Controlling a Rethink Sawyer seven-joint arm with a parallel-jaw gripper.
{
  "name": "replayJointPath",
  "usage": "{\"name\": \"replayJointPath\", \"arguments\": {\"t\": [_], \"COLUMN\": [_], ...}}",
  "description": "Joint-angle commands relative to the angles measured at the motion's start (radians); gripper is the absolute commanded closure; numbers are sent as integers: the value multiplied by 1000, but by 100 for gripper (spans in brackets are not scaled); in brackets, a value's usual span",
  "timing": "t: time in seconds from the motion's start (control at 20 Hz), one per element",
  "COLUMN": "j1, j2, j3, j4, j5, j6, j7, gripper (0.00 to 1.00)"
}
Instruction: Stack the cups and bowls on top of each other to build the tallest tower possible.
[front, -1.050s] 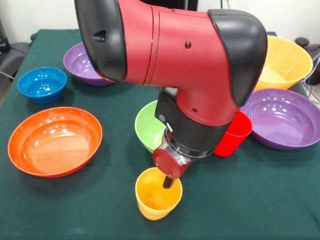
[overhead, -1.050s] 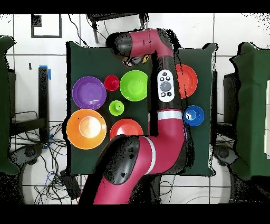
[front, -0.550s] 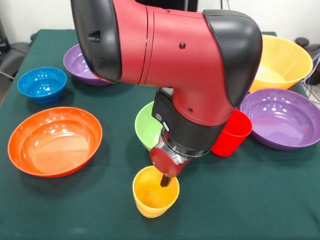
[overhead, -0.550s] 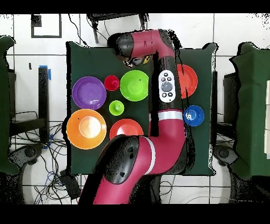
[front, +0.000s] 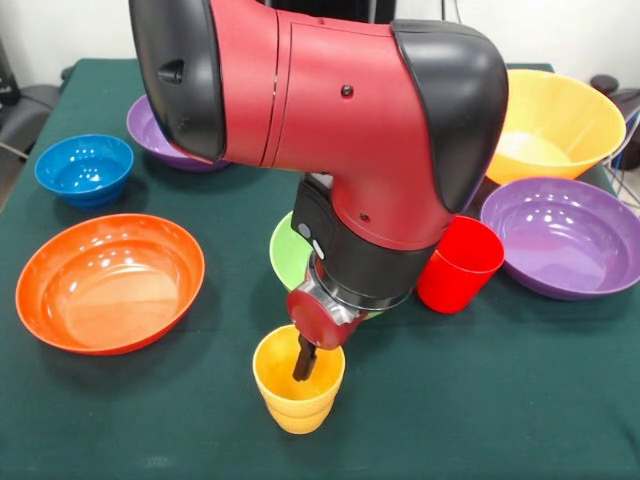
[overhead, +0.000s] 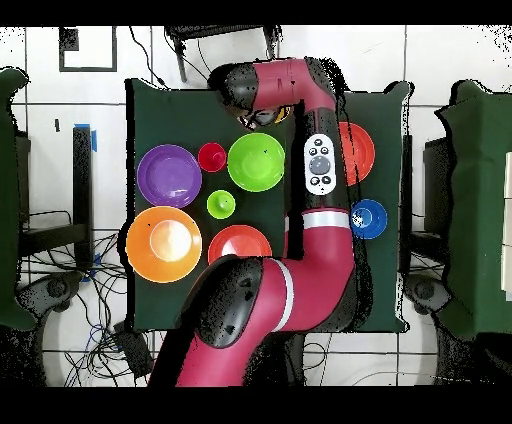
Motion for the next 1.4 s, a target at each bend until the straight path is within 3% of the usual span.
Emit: {"name": "replayJointPath", "arguments": {"t": [0.05,0.35,0.8,1.15,1.4], "j1": [29,20,29,70,82], "j2": [48,36,-1,-97,-163], "j3": [-35,-21,-20,-66,-109], "j4": [28,47,77,55,71], "j5": [3,25,96,90,77], "j6": [-13,-74,-26,20,-5], "j7": [115,86,99,88,63], "gripper": [0,0,0,0,0]}}
